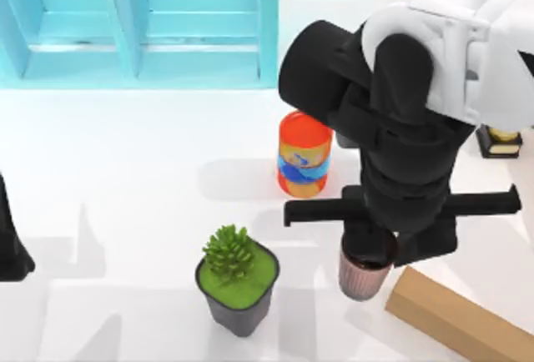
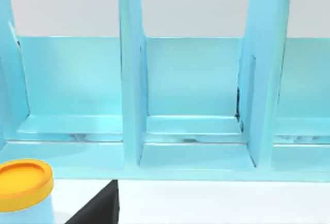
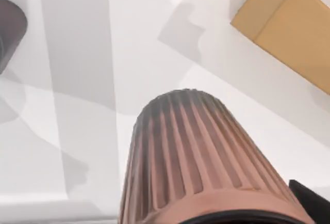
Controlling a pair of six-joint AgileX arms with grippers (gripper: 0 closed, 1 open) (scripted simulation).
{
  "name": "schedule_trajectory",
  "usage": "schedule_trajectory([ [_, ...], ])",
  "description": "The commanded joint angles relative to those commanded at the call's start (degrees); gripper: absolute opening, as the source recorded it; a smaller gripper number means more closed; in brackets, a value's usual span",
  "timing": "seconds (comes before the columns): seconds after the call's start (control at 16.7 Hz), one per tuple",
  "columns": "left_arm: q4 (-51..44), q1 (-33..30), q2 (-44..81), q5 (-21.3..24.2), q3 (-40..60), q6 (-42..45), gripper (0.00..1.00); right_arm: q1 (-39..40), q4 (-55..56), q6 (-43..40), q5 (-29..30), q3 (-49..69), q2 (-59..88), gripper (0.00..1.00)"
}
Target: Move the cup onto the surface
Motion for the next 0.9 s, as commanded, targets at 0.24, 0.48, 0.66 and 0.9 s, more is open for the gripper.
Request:
schedule_trajectory([
  [0.24,0.0,0.0,0.0,0.0,0.0,0.0,1.0,-0.2,0.9,0.1,-0.1,-1.1,-0.1,0.0],
  [0.48,0.0,0.0,0.0,0.0,0.0,0.0,1.0,0.0,6.3,0.2,-0.2,-5.3,0.6,0.0],
  [0.66,0.0,0.0,0.0,0.0,0.0,0.0,1.0,0.2,9.7,0.3,-0.1,-8.2,1.3,0.0],
  [0.9,0.0,0.0,0.0,0.0,0.0,0.0,1.0,0.6,14.3,0.6,0.0,-12.0,2.3,0.0],
])
